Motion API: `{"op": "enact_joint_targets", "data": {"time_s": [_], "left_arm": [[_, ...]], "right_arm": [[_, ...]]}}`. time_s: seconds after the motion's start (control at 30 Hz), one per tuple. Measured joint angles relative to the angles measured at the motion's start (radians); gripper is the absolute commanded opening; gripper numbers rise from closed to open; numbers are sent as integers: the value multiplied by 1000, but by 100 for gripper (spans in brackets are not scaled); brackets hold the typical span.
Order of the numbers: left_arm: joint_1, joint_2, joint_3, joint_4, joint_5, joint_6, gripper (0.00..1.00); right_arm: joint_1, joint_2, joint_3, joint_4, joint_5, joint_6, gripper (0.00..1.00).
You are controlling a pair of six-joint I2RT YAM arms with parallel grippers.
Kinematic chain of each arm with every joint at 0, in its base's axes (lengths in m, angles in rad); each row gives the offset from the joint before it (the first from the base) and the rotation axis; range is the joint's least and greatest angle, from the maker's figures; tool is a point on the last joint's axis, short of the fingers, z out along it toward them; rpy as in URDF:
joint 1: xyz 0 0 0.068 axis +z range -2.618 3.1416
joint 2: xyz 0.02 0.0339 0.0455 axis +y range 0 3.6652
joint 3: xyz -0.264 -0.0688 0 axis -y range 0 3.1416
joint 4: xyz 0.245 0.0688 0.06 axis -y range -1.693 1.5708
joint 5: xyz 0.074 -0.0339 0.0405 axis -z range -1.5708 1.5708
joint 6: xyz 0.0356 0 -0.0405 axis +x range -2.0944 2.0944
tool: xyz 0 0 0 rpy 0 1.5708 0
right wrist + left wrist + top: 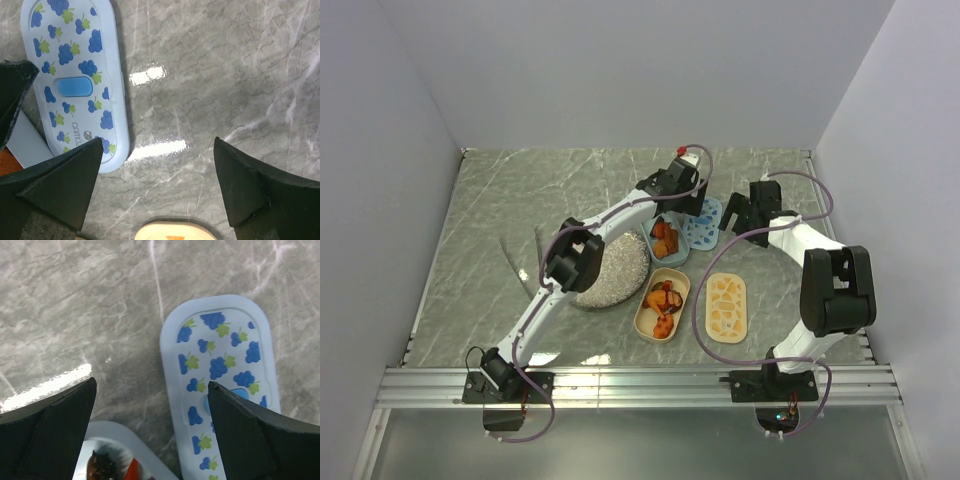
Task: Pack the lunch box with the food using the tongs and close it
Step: Pick up the lid of the lunch box with the left arm
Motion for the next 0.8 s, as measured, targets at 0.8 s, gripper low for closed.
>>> {"op": "enact_joint_targets", "data": {"time_s": [0.8], "left_arm": [[-87, 34, 1, 85, -20, -66, 99]], "right_arm": [[0, -96, -82, 32, -40, 4, 99]]}}
